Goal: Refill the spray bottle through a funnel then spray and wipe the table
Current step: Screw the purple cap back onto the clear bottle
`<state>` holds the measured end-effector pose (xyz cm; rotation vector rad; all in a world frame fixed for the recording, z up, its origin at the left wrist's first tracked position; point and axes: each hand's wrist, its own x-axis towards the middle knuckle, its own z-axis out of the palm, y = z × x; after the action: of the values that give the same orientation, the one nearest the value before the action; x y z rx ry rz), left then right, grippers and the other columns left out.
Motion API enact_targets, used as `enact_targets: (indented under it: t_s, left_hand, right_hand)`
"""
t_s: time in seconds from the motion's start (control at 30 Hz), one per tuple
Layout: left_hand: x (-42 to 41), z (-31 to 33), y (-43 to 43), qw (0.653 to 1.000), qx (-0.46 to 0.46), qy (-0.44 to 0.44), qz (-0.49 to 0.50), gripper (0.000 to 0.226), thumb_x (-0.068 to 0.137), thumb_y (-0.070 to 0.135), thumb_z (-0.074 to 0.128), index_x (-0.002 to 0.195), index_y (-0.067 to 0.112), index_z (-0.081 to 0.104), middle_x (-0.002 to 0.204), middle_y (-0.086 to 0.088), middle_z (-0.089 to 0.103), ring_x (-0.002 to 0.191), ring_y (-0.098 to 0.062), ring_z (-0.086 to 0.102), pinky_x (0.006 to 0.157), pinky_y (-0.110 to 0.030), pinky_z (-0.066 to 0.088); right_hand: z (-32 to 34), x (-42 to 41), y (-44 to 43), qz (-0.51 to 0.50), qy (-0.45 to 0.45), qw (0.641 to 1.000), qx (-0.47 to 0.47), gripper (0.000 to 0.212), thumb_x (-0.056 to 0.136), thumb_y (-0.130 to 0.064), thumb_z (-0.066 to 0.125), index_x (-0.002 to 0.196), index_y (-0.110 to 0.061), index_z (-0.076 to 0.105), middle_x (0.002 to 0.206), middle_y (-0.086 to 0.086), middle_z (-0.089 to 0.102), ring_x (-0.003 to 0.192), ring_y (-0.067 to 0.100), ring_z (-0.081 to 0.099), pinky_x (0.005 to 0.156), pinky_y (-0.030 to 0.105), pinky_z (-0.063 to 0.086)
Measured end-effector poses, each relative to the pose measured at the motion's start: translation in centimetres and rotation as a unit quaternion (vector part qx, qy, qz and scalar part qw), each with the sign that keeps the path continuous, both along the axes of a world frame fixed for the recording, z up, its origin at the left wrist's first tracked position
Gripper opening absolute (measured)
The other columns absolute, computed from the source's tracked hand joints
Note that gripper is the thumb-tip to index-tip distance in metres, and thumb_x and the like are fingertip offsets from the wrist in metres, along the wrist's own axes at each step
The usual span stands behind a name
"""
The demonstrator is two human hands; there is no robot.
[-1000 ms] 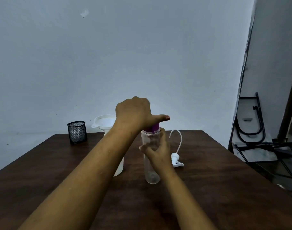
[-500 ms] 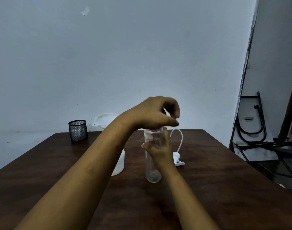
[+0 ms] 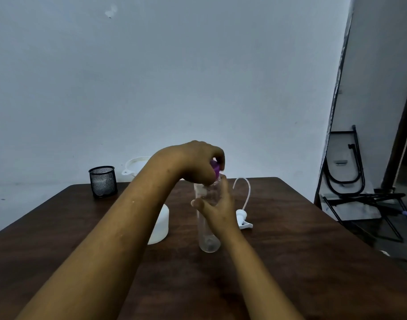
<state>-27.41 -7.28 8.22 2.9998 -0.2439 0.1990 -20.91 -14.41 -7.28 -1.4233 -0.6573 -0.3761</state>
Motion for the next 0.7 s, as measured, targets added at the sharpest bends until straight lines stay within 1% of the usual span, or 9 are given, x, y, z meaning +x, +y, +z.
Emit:
enact_targets:
  t_s: [0.07, 0.17, 0.3, 0.37, 0.4, 0.47, 0.53, 0.6, 0.7]
  left_hand:
    - [-0.4, 0.1, -0.5, 0.999, -0.008, 0.026, -0.044, 0.026, 0.080, 0.008, 0.049, 0.092, 0.028, 0.062, 0.094, 0.010, 0.055, 0.089, -0.012, 0.051, 0.070, -0.025, 0.041]
    - [-0.5, -0.7, -1.3, 0.994, -0.055, 0.006, -0.093, 0.013, 0.079, 0.012, 0.055, 0.082, 0.022, 0.063, 0.080, 0.010, 0.060, 0.077, -0.008, 0.053, 0.065, -0.022, 0.042]
    - [0.2, -1.3, -1.7, 0.972, -0.145, -0.134, -0.125, 0.003, 0.077, 0.019, 0.061, 0.074, 0.020, 0.060, 0.066, 0.007, 0.055, 0.061, -0.006, 0.048, 0.060, -0.024, 0.040]
    - [0.7, -1.5, -1.7, 0.960, -0.134, -0.228, -0.087, 0.007, 0.078, 0.030, 0.061, 0.078, 0.024, 0.057, 0.077, 0.008, 0.058, 0.070, -0.008, 0.050, 0.064, -0.027, 0.041]
    - [0.9, -1.6, -1.6, 0.959, -0.096, -0.262, -0.041, 0.016, 0.078, 0.040, 0.061, 0.082, 0.025, 0.055, 0.083, 0.009, 0.057, 0.076, -0.011, 0.051, 0.066, -0.028, 0.041]
    - [1.3, -1.9, -1.1, 0.960, -0.006, -0.272, 0.070, 0.044, 0.073, 0.064, 0.059, 0.083, 0.022, 0.052, 0.084, 0.006, 0.052, 0.080, -0.017, 0.050, 0.065, -0.029, 0.038]
    - [1.3, -2.1, -0.7, 0.961, 0.021, -0.239, 0.140, 0.061, 0.065, 0.079, 0.055, 0.069, 0.019, 0.044, 0.073, 0.004, 0.045, 0.076, -0.020, 0.049, 0.062, -0.030, 0.037]
    - [1.3, -2.5, -0.6, 0.961, 0.019, -0.228, 0.158, 0.063, 0.062, 0.081, 0.055, 0.066, 0.020, 0.038, 0.070, 0.004, 0.042, 0.074, -0.021, 0.047, 0.062, -0.029, 0.037]
    - [1.4, -2.6, -0.3, 0.962, -0.003, -0.238, 0.137, 0.049, 0.069, 0.063, 0.065, 0.079, 0.018, 0.048, 0.084, 0.000, 0.053, 0.079, -0.021, 0.047, 0.063, -0.028, 0.036]
  right_hand:
    - [-0.1, 0.0, 0.2, -0.014, 0.009, 1.000, -0.017, 0.060, 0.057, -0.039, 0.070, 0.112, -0.020, 0.056, 0.084, -0.014, 0.065, 0.079, 0.001, 0.065, 0.069, 0.025, 0.054]
    - [-0.3, 0.3, 0.5, -0.040, 0.033, 0.998, -0.026, 0.035, 0.057, -0.028, 0.071, 0.090, -0.023, 0.060, 0.076, -0.009, 0.064, 0.072, 0.007, 0.064, 0.068, 0.036, 0.053]
    - [0.0, 0.0, 0.5, -0.038, 0.024, 0.999, -0.016, 0.043, 0.058, -0.021, 0.070, 0.099, -0.014, 0.059, 0.079, -0.013, 0.064, 0.073, -0.002, 0.063, 0.065, 0.016, 0.049]
    - [0.2, 0.1, 0.1, -0.025, 0.017, 1.000, 0.003, 0.047, 0.061, -0.012, 0.070, 0.106, -0.015, 0.055, 0.080, -0.012, 0.064, 0.074, -0.002, 0.063, 0.064, 0.014, 0.049]
    - [0.3, 0.2, -0.1, -0.018, 0.018, 1.000, 0.012, 0.047, 0.064, -0.007, 0.070, 0.106, -0.018, 0.053, 0.082, -0.011, 0.065, 0.076, 0.000, 0.064, 0.066, 0.015, 0.049]
    - [0.4, 0.3, -0.3, -0.008, 0.022, 1.000, 0.019, 0.050, 0.067, -0.004, 0.071, 0.106, -0.027, 0.051, 0.089, -0.009, 0.066, 0.080, 0.002, 0.064, 0.069, 0.018, 0.050]
    - [0.3, 0.2, -0.3, -0.005, 0.019, 1.000, 0.021, 0.048, 0.065, -0.011, 0.070, 0.104, -0.031, 0.051, 0.092, -0.005, 0.066, 0.084, 0.006, 0.065, 0.072, 0.022, 0.052]
    - [0.1, 0.1, -0.1, -0.003, 0.016, 1.000, 0.016, 0.049, 0.064, -0.013, 0.069, 0.106, -0.033, 0.051, 0.094, -0.007, 0.065, 0.087, 0.007, 0.065, 0.074, 0.024, 0.053]
    - [0.2, 0.0, -0.1, 0.002, 0.014, 1.000, 0.004, 0.051, 0.066, -0.014, 0.069, 0.107, -0.037, 0.049, 0.089, -0.022, 0.064, 0.085, 0.003, 0.064, 0.072, 0.022, 0.053]
